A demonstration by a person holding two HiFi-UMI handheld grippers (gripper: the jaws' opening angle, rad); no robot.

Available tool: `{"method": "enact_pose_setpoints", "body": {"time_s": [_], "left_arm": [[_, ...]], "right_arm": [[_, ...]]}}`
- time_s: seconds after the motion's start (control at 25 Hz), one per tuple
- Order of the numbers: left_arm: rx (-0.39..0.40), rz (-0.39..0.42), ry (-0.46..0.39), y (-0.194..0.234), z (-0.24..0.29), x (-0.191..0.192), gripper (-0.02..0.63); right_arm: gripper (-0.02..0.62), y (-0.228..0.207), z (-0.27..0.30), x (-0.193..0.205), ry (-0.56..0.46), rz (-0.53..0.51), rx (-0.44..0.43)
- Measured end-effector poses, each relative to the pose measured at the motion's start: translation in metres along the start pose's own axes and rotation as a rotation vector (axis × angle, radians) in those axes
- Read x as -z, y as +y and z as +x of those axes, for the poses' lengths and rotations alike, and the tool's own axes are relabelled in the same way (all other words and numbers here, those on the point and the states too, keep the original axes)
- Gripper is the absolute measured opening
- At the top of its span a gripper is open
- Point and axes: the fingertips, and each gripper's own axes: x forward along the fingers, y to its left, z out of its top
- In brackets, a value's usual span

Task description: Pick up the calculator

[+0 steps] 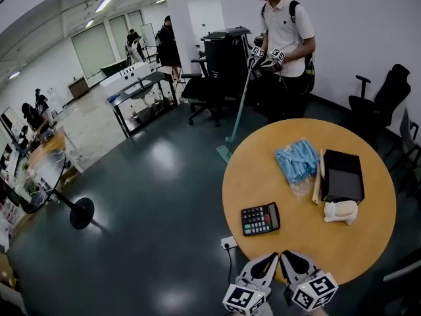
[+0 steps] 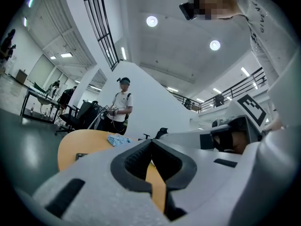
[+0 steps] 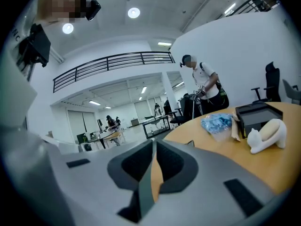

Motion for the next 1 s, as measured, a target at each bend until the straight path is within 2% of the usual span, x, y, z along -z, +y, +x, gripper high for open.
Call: {"method": "enact_pose_setpoints", "body": {"time_s": [0.4,0.44,0.52,0.76,1.0], "left_arm": [[-0.088,-0.055,0.032,0.059,0.052,0.032,0.008],[-0.095,-0.061,0.035,0.062,0.057,0.035,0.008],[-0.106,-0.066,0.041,0.067,0.065,0.040,0.008],[-0.149,-0.091,0.039,0.088,0.075,0.045,0.008],[-0.176,-0.112,0.033,0.095,0.073,0.050,0.008]], "right_arm": [[0.017,-0.078,0.089,0.019,0.187,0.040,-0.004],[0.027,-0.087,0.098,0.024,0.218,0.047,-0.007],[0.097,-0.102,0.113,0.034,0.283,0.061,-0.014],[0.144,-0.131,0.152,0.056,0.417,0.118,0.041],[0.156,-0.144,0.171,0.073,0.471,0.302,0.107]]}}
